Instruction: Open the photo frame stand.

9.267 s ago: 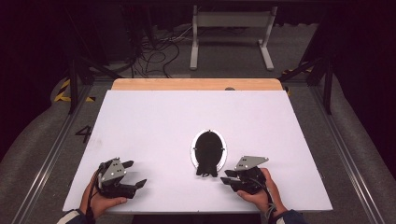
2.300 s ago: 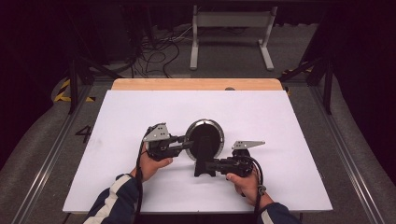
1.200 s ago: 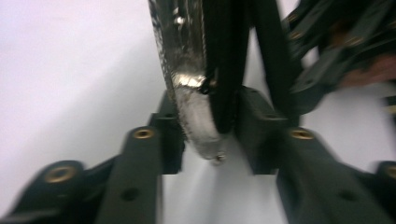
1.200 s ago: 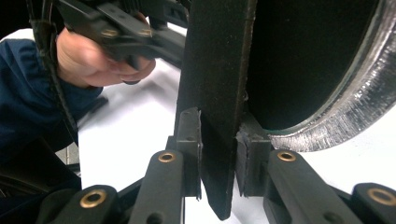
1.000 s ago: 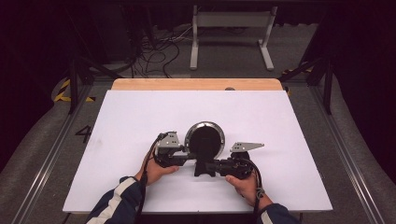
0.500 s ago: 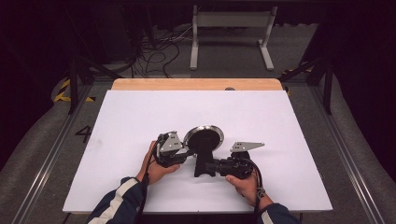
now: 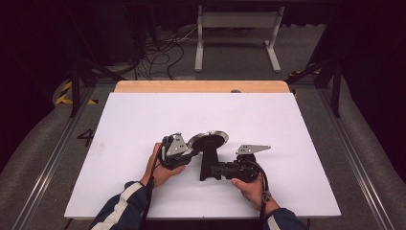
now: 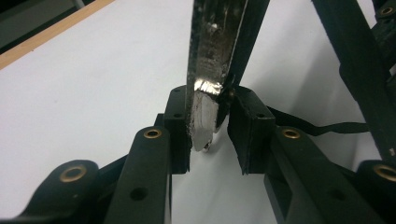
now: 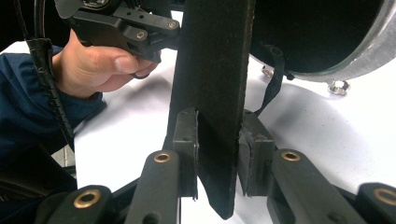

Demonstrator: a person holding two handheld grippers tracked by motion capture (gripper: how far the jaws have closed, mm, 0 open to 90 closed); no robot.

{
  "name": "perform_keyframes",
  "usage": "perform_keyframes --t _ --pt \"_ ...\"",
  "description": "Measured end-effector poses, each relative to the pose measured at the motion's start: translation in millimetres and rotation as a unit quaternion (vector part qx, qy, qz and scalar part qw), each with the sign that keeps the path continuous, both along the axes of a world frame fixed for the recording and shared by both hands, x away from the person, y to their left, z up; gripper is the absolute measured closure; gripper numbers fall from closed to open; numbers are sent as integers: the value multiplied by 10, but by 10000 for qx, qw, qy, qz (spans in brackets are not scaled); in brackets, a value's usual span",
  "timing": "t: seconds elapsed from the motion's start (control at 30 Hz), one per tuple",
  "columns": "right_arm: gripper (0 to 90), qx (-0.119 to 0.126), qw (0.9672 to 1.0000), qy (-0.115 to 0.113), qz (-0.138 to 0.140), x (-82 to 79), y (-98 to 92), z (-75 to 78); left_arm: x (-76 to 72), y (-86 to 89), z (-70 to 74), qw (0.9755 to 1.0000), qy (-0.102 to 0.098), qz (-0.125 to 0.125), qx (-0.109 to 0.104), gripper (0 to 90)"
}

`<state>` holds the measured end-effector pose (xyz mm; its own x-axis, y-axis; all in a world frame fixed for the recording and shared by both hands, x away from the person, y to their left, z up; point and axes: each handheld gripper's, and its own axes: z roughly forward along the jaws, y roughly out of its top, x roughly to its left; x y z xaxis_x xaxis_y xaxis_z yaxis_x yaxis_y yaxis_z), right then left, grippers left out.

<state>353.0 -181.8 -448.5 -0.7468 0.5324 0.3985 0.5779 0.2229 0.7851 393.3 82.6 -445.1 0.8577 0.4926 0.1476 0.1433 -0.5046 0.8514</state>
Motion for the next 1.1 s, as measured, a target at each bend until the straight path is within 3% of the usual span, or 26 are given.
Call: perform_keyframes --t 0.43,0.73,0.93,1.1 --pt "710 -126 9997 -16 -218 24 -6 -14 46 -63 -21 9991 -311 189 223 701" --pt "698 -339 9987 -108 -360 12 9 -21 58 -94 -45 9988 -366 175 267 699" --pt "683 -518 9979 -96 -372 5 22 -52 44 -93 -52 9991 -297 174 266 701" --pt "647 -616 9974 -92 -355 -1 20 -54 56 -7 -50 9997 -66 255 -13 658"
